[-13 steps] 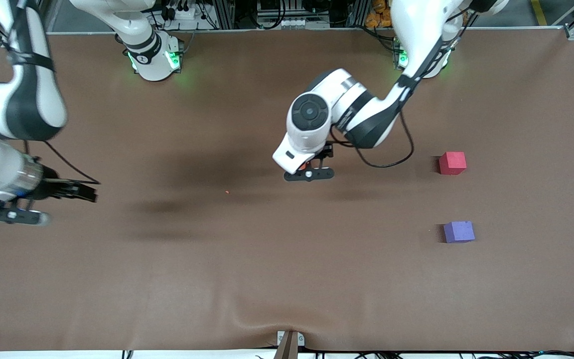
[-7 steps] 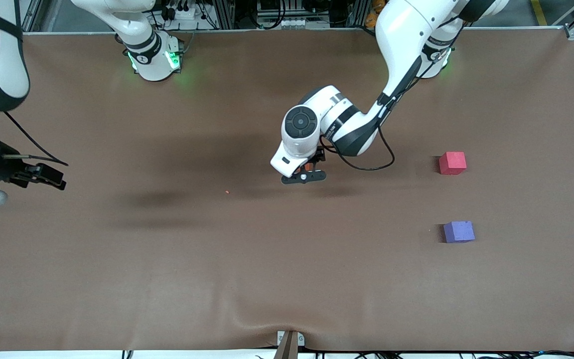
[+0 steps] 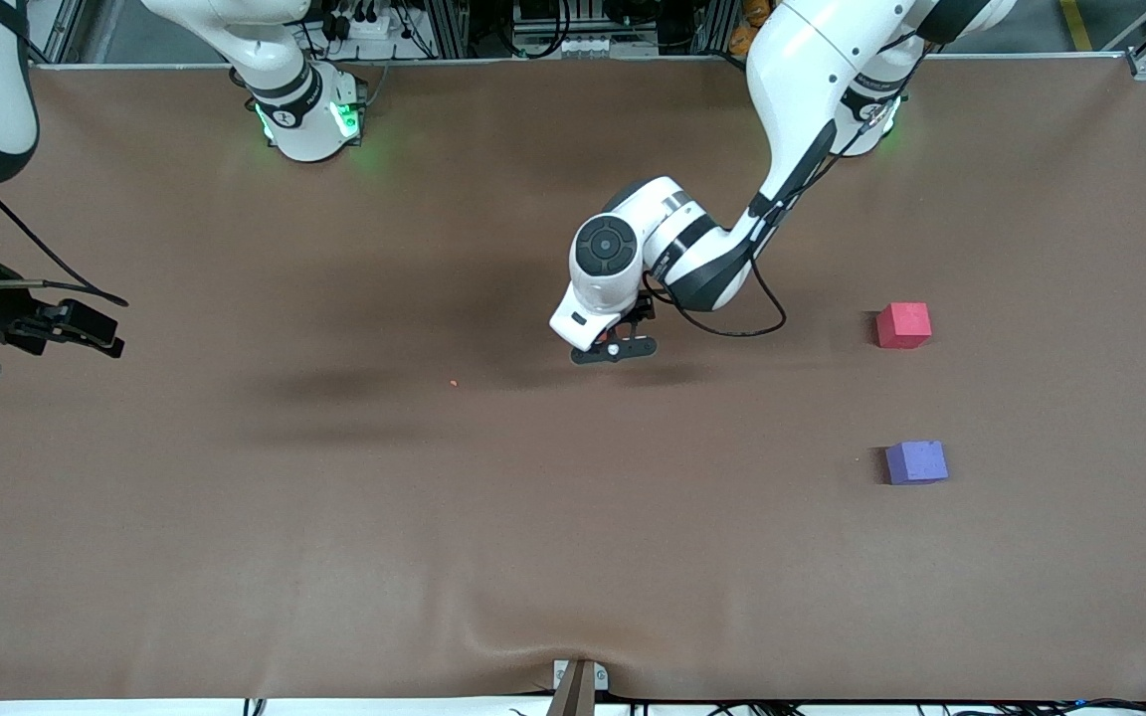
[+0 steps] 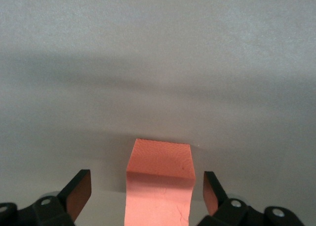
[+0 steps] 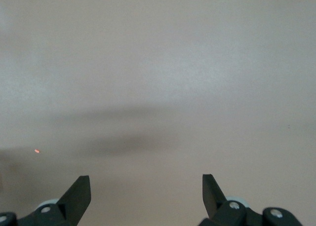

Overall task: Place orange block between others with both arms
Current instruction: 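Close the left gripper on the orange cube and lift it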

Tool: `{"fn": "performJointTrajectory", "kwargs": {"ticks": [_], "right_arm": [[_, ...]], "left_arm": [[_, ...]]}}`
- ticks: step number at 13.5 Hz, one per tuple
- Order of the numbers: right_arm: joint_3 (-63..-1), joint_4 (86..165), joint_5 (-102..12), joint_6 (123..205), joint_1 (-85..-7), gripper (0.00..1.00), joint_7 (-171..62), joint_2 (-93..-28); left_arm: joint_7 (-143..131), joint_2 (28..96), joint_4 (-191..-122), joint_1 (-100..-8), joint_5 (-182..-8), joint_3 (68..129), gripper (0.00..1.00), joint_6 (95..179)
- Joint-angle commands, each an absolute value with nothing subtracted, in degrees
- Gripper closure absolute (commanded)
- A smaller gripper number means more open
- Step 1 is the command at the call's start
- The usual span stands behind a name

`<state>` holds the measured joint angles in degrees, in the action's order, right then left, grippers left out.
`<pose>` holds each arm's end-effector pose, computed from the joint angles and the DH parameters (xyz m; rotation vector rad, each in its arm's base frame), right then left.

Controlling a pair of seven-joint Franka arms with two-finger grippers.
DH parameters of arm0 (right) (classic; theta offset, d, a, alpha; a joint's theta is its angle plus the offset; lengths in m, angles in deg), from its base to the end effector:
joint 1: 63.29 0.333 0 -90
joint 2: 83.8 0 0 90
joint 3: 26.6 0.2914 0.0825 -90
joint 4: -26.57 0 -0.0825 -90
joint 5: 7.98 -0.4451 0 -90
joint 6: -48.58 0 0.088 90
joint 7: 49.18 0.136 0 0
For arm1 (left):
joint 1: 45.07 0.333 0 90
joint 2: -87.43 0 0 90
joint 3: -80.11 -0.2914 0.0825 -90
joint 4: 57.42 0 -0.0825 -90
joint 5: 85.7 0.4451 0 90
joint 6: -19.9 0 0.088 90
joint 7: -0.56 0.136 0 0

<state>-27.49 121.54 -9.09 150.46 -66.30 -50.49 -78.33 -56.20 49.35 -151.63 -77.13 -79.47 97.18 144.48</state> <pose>0.6526 -0.0420 0.4820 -3.1240 0.0763 -0.0405 0.4714 -0.5222 0.1439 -3.1058 -0.1821 0.2200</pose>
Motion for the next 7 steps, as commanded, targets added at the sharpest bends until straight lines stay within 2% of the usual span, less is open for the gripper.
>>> {"fn": "performJointTrajectory", "kwargs": {"ticks": [1,7], "right_arm": [[-27.1,119.6,-8.8,147.6,-66.5,0.0,-52.6,-79.9],[-27.0,118.3,-8.8,146.6,-64.7,0.0,-53.1,-81.8]], "left_arm": [[-59.5,50.8,-153.5,-79.1,-77.8,97.1,0.0,146.2],[-59.6,50.3,-155.4,-79.5,-75.4,97.1,0.0,146.3]]}}
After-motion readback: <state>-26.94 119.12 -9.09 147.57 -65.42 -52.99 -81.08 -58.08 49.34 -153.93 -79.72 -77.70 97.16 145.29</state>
